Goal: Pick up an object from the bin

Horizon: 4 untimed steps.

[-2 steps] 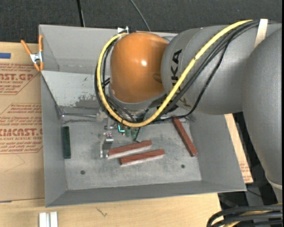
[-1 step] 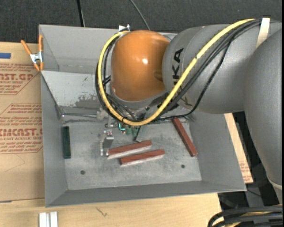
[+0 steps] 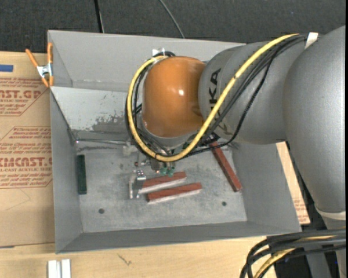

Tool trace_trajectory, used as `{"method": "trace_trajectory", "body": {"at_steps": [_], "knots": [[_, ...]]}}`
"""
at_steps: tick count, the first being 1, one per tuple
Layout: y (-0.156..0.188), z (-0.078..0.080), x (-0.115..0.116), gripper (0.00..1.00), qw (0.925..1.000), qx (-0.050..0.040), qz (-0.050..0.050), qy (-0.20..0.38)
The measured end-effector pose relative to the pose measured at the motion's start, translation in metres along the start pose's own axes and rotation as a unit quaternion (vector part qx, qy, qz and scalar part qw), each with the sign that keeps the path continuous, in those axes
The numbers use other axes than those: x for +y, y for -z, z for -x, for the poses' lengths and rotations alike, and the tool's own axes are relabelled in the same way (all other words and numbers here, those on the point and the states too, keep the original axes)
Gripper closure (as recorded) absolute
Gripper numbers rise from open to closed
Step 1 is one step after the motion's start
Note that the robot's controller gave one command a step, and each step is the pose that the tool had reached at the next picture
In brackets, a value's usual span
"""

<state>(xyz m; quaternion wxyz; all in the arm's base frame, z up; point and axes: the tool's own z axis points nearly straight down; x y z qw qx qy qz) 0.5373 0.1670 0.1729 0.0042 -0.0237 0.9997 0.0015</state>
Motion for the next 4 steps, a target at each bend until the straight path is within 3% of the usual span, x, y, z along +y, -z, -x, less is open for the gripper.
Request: {"method": "trace_trajectory", "body": {"at_steps": [1,2,3,4], "knots": [[-0.051,-0.024,-0.048,0.0,1.0,0.0036,-0.001,-0.004],[-0.096,-0.017,-0.054,1.0,0.9915,-0.0034,0.0,0.13],[-0.096,-0.017,-0.054,1.0,0.9916,-0.0034,0.0,0.13],[0.074,-0.028,-0.08,1.0,0.9844,-0.0001,-0.001,0.176]]}}
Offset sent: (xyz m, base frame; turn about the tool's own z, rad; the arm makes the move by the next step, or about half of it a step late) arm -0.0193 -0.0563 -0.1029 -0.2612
